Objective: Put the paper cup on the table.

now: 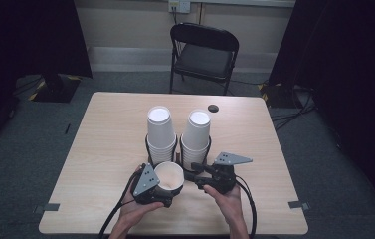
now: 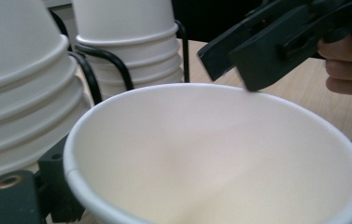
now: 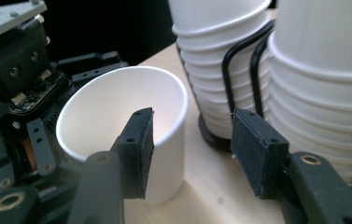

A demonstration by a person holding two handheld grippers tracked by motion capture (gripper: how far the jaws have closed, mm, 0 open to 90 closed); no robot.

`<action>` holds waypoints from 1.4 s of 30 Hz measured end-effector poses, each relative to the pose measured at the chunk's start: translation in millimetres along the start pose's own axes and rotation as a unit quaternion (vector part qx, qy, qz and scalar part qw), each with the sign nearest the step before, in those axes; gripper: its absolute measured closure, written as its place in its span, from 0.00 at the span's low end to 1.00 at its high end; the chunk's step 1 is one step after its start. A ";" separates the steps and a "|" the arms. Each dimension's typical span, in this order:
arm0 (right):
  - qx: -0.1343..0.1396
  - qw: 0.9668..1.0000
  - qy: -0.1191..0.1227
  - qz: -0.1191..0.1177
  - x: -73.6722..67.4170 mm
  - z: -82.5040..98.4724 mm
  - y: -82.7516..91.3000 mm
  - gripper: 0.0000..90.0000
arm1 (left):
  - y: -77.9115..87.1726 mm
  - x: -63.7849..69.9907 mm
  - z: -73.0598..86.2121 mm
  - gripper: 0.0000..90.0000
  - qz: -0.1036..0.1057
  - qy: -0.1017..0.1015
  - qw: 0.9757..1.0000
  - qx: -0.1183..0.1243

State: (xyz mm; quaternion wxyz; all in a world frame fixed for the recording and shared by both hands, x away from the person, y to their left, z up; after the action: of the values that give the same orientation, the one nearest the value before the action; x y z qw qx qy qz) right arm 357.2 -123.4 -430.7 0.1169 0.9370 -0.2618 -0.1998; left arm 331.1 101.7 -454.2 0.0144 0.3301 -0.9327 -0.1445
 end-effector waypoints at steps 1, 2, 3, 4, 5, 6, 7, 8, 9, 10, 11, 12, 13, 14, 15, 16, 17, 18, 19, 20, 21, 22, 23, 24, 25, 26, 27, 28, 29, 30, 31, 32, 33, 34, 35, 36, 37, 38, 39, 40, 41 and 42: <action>0.006 1.000 0.000 0.004 0.7 0.9 1.7 0.52 | 1.7 -1.9 0.2 0.11 -0.002 0.005 1.000 0.001; 0.012 1.000 0.001 0.008 1.5 2.0 3.1 0.51 | 2.9 -3.3 0.7 0.11 -0.003 0.010 1.000 0.004; 0.019 1.000 0.004 0.018 3.5 4.1 6.1 0.48 | 4.1 -4.8 0.9 0.11 -0.007 0.013 1.000 0.004; 0.019 1.000 0.004 0.018 3.5 4.1 6.1 0.48 | 5.3 -6.3 1.1 0.11 -0.011 0.013 1.000 0.004; 0.023 0.999 0.008 0.025 4.3 5.1 7.7 0.47 | 6.3 -7.3 1.4 0.11 -0.013 0.016 1.000 0.005; 0.028 0.999 0.012 0.031 4.9 6.2 9.4 0.46 | 7.7 -8.3 1.6 0.11 -0.015 0.018 1.000 0.006; 0.034 0.999 0.014 0.036 5.6 7.4 11.0 0.44 | 9.5 -8.9 1.6 0.11 -0.020 0.021 1.000 0.006; 0.040 0.998 0.018 0.043 6.2 8.7 12.7 0.43 | 11.6 -9.6 1.7 0.11 -0.023 0.022 0.999 0.004; 0.046 0.997 0.019 0.052 6.7 10.2 14.3 0.41 | 13.5 -10.4 2.0 0.11 -0.022 0.026 0.999 0.005; 0.049 0.997 0.022 0.058 7.5 11.9 16.0 0.40 | 15.7 -11.5 2.3 0.11 -0.022 0.029 0.999 0.006; 0.063 0.995 0.021 0.068 9.7 15.7 19.3 0.38 | 19.5 -13.7 3.0 0.11 -0.025 0.035 0.999 0.008; 0.063 0.995 0.021 0.068 9.7 15.7 19.3 0.38 | 19.5 -13.7 3.0 0.11 -0.025 0.035 0.999 0.008; 0.074 0.994 0.016 0.074 12.2 19.8 23.0 0.36 | 23.6 -16.2 3.2 0.11 -0.029 0.040 0.999 0.010; 0.074 0.994 0.016 0.074 12.2 19.8 23.0 0.36 | 23.6 -16.2 3.2 0.11 -0.029 0.040 0.999 0.010; 0.078 0.994 0.013 0.079 13.4 21.8 24.7 0.35 | 25.9 -17.5 3.0 0.11 -0.029 0.044 0.999 0.013; 0.083 0.992 0.013 0.093 15.6 26.1 28.8 0.34 | 28.4 -19.1 2.8 0.11 -0.031 0.045 0.998 0.014; 0.083 0.992 0.013 0.093 15.6 26.1 28.8 0.34 | 30.4 -20.4 2.6 0.11 -0.034 0.048 0.998 0.017; 0.090 0.990 0.014 0.104 17.7 30.1 33.7 0.32 | 34.4 -23.3 2.7 0.11 -0.037 0.052 0.998 0.019; 0.090 0.990 0.014 0.104 17.7 30.1 33.7 0.32 | 34.4 -23.3 2.7 0.11 -0.037 0.052 0.998 0.019; 0.094 0.990 0.012 0.107 18.8 31.9 36.3 0.31 | 35.8 -24.9 2.7 0.11 -0.039 0.052 0.998 0.021; 0.105 0.988 0.006 0.116 21.4 35.3 41.5 0.30 | 37.4 -26.9 2.9 0.11 -0.043 0.052 0.998 0.020; 0.105 0.988 0.006 0.116 21.4 35.3 41.5 0.30 | 39.0 -28.7 3.1 0.11 -0.044 0.054 0.997 0.021; 0.112 0.986 -0.002 0.123 25.1 38.4 45.9 0.28 | 42.7 -33.4 2.8 0.11 -0.047 0.062 0.997 0.027; 0.116 0.985 -0.004 0.128 26.9 39.8 47.6 0.28 | 44.9 -36.2 2.0 0.11 -0.051 0.066 0.996 0.033; 0.116 0.984 -0.006 0.132 28.1 41.2 48.8 0.27 | 46.8 -38.2 1.4 0.11 -0.050 0.070 0.996 0.035; 0.116 0.984 -0.006 0.132 28.1 41.2 48.8 0.27 | 46.8 -38.2 1.4 0.11 -0.050 0.070 0.996 0.035; 0.115 0.984 -0.001 0.137 29.4 43.9 50.8 0.24 | 50.0 -42.3 -0.2 0.11 -0.062 0.068 0.995 0.033; 0.117 0.984 0.001 0.136 29.3 45.2 51.7 0.22 | 52.0 -44.6 -1.1 0.11 -0.064 0.067 0.995 0.035; 0.117 0.984 0.001 0.136 29.3 45.2 51.7 0.22 | 52.0 -44.6 -1.1 0.11 -0.064 0.067 0.995 0.035; 0.118 0.984 0.004 0.136 29.8 46.5 52.6 0.21 | 53.9 -46.2 -1.9 0.11 -0.062 0.069 0.995 0.040; 0.111 0.982 0.012 0.149 31.3 49.5 53.5 0.18 | 57.0 -49.5 -3.0 0.11 -0.069 0.070 0.994 0.045; 0.111 0.982 0.012 0.149 31.3 49.5 53.5 0.18 | 57.0 -49.5 -3.0 0.11 -0.069 0.070 0.994 0.045; 0.100 0.981 0.011 0.168 33.4 52.9 53.0 0.18 | 57.7 -51.4 -3.2 0.11 -0.072 0.069 0.994 0.043; 0.100 0.981 0.011 0.168 33.4 52.9 53.0 0.18 | 57.9 -53.2 -3.3 0.11 -0.076 0.069 0.994 0.042; 0.098 0.980 0.008 0.172 34.5 54.6 52.8 0.18 | 58.6 -55.2 -3.3 0.11 -0.080 0.068 0.994 0.039; 0.095 0.979 0.010 0.177 36.0 56.6 52.8 0.17 | 58.9 -57.1 -3.1 0.11 -0.081 0.070 0.993 0.039; 0.091 0.979 0.011 0.183 36.7 58.4 53.1 0.16 | 59.5 -59.4 -3.1 0.11 -0.083 0.070 0.993 0.040; 0.092 0.978 0.014 0.185 37.6 60.1 53.2 0.16 | 60.5 -61.6 -2.9 0.11 -0.086 0.072 0.993 0.041; 0.092 0.978 0.016 0.187 38.3 61.7 53.7 0.16 | 61.3 -63.7 -2.8 0.11 -0.090 0.073 0.992 0.042; 0.093 0.977 0.014 0.192 39.1 62.9 54.0 0.16 | 62.6 -66.0 -2.7 0.11 -0.094 0.073 0.992 0.041; 0.091 0.975 0.015 0.203 40.7 64.8 53.9 0.17 | 63.8 -68.2 -2.4 0.11 -0.099 0.075 0.991 0.041; 0.091 0.975 0.015 0.203 40.7 64.8 53.9 0.17 | 64.9 -70.6 -2.1 0.11 -0.102 0.077 0.991 0.042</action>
State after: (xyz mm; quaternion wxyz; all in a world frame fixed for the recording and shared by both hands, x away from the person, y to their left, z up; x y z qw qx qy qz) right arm 336.9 -197.7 -483.8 0.0731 0.8737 -0.4621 -0.1330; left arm 346.9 192.9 -429.2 0.0575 0.4340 -0.8955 -0.0805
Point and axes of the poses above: each handheld gripper's, and its own axes: y roughly backward along the jaws, z roughly out of its underside, x roughly to its right, the point moved 2 cm from there along -y, roughly forward along the jaws, and after that the axes turned 1 degree about x, right-handed, at the moved point
